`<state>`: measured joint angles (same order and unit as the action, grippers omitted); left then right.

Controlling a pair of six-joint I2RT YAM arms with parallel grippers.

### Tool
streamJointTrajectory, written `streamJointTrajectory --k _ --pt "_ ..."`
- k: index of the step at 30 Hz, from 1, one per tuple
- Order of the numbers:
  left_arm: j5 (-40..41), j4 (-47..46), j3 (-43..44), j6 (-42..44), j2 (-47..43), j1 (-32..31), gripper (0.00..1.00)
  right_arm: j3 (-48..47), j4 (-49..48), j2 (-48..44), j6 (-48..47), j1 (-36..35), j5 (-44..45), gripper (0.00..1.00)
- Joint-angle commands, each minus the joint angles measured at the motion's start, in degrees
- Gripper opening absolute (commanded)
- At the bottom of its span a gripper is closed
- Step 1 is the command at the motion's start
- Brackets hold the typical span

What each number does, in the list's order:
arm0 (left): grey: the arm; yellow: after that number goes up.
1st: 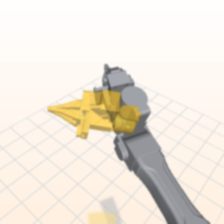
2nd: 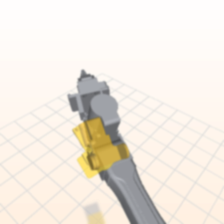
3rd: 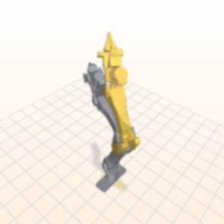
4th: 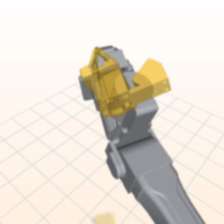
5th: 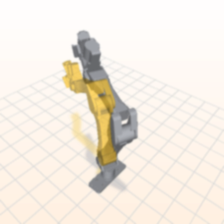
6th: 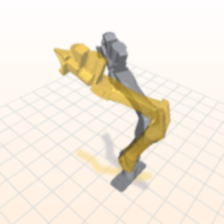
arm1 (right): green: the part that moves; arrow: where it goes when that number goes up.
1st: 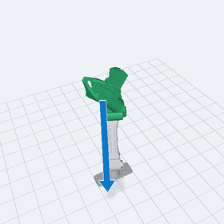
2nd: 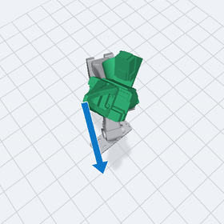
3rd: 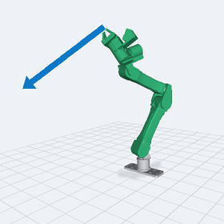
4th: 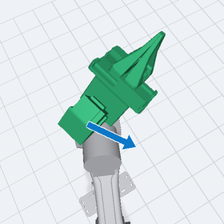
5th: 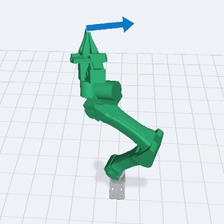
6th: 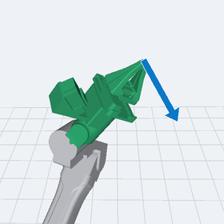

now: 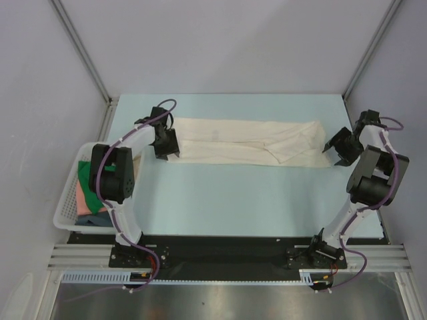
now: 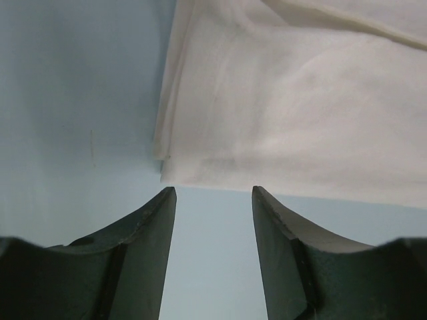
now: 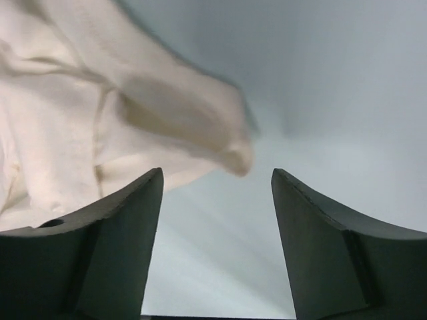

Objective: Fold and stack the t-shirts
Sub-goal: Fold the tshirt

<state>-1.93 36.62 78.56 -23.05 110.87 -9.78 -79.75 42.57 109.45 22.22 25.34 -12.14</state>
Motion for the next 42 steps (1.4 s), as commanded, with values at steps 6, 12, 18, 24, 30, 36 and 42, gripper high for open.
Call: streamJointTrajectory --k 6,12,18,24,30,36,42 --pt "-7.6 -1.5 4.3 1.9 -7.2 -3.0 0.56 -4.8 -2.4 -4.8 3.9 -9.6 -6.3 0.74" --pt "-11.4 -3.1 5.3 0.6 -5.6 -5.6 0.55 -0.1 -13.3 1.1 13.6 -10.0 -17.8 0.55" --pt "-11.3 -1.4 6.8 1.5 -6.3 -5.6 0.54 1.0 -14.2 2.7 15.5 -11.0 -16.9 0.54" --pt "-11.2 -1.2 6.6 1.3 -6.5 -5.6 0.54 2.3 -16.3 4.3 15.0 -11.0 -17.2 0.54" --pt "-11.9 -1.6 7.0 1.0 -6.0 -5.5 0.54 2.8 -23.9 5.9 20.8 -11.2 -21.7 0.38" --pt "-12.0 -2.3 7.0 0.2 -5.1 -5.5 0.55 -5.0 -26.9 9.6 26.5 -11.4 -22.6 0.08" --pt "-13.3 -4.3 9.2 -2.2 -0.8 -3.8 0.54 -11.2 -26.7 13.9 29.7 -13.1 -22.5 0.06"
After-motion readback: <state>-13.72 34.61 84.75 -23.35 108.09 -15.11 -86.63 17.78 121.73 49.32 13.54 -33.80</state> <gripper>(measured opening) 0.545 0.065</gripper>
